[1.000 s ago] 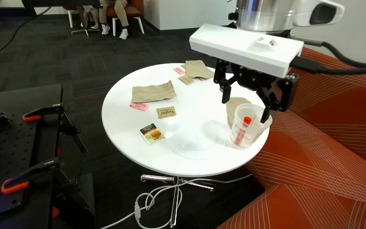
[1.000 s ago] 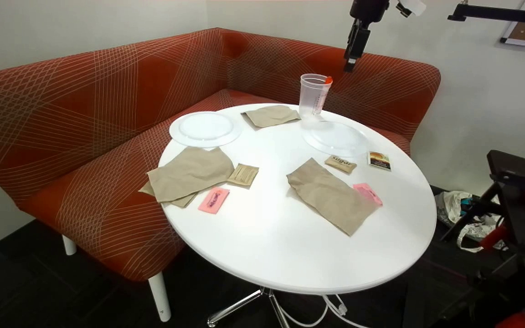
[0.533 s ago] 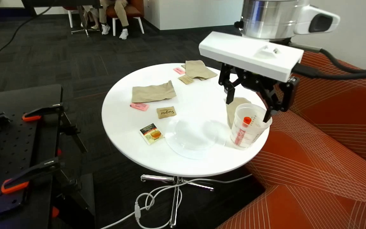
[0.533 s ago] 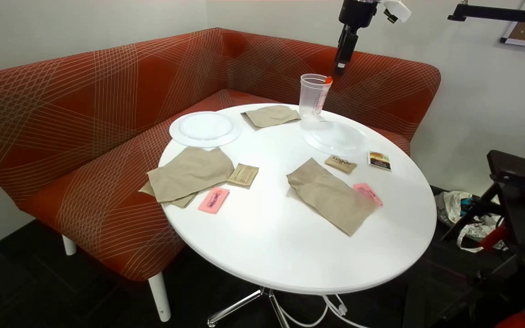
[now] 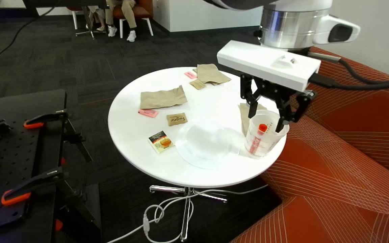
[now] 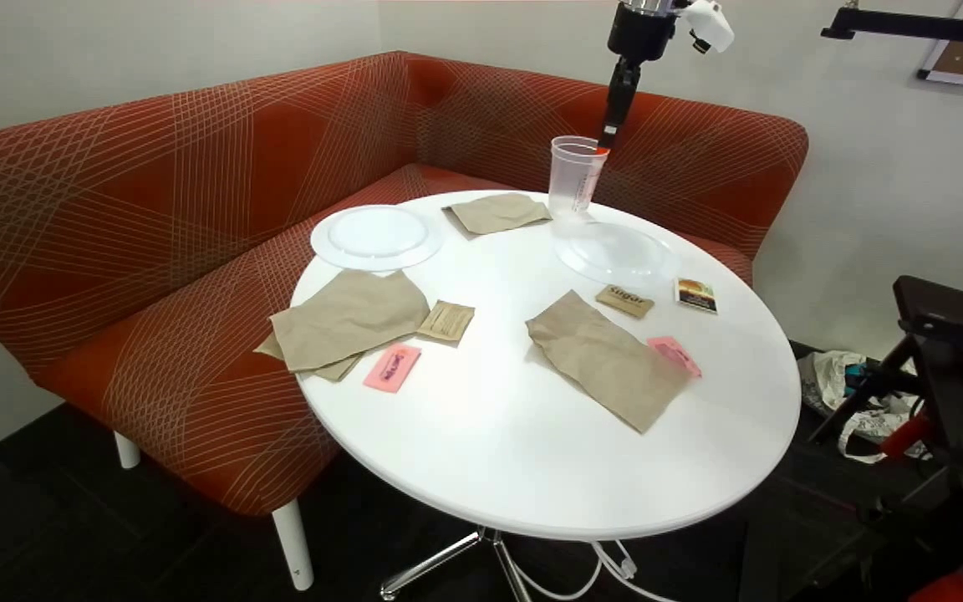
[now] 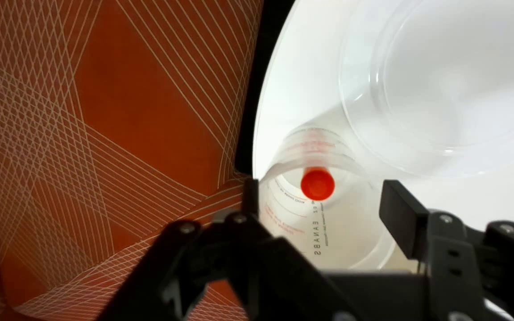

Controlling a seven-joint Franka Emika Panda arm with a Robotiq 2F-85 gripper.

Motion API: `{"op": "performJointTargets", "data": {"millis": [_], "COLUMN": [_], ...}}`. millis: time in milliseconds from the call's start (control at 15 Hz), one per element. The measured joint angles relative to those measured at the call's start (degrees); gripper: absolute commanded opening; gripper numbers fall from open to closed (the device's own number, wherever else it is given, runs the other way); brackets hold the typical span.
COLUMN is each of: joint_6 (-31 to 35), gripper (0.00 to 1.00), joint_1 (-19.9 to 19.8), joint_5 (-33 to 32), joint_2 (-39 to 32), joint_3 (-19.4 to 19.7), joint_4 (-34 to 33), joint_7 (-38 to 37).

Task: Remove the marker from the cup.

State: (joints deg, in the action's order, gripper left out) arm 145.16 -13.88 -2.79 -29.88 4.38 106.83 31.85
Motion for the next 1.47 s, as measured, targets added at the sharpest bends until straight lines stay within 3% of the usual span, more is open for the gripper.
{"op": "performJointTargets", "data": {"millis": [467,533,600,733,867,1000,1467], "joint_6": [-0.01,-0.01,-0.02,-0.02,-0.04,-0.04,-0.01], "gripper": [0.56,0.51,0.36,0.16,0.05,0.08,0.05], "joint_1": [0.18,0.18,0.18,0.18,0.17,0.19,0.58], "joint_5": [-2.01,-2.27,-2.50,-2.70,-2.94,-2.97,-2.99], "joint_2": [-2.21,-2.54,-2.89,-3.41,-3.58,-3.72,-3.57], "joint_3": [0.00,0.00,0.00,0.01,0.04,0.03,-0.26], "joint_4": [-2.15,-2.43,-2.73,-3.14,-3.80,-4.22,-4.43], "joint_7": [-3.55,-4.06,-4.34,-4.61,-5.12,-5.17,-5.18]}}
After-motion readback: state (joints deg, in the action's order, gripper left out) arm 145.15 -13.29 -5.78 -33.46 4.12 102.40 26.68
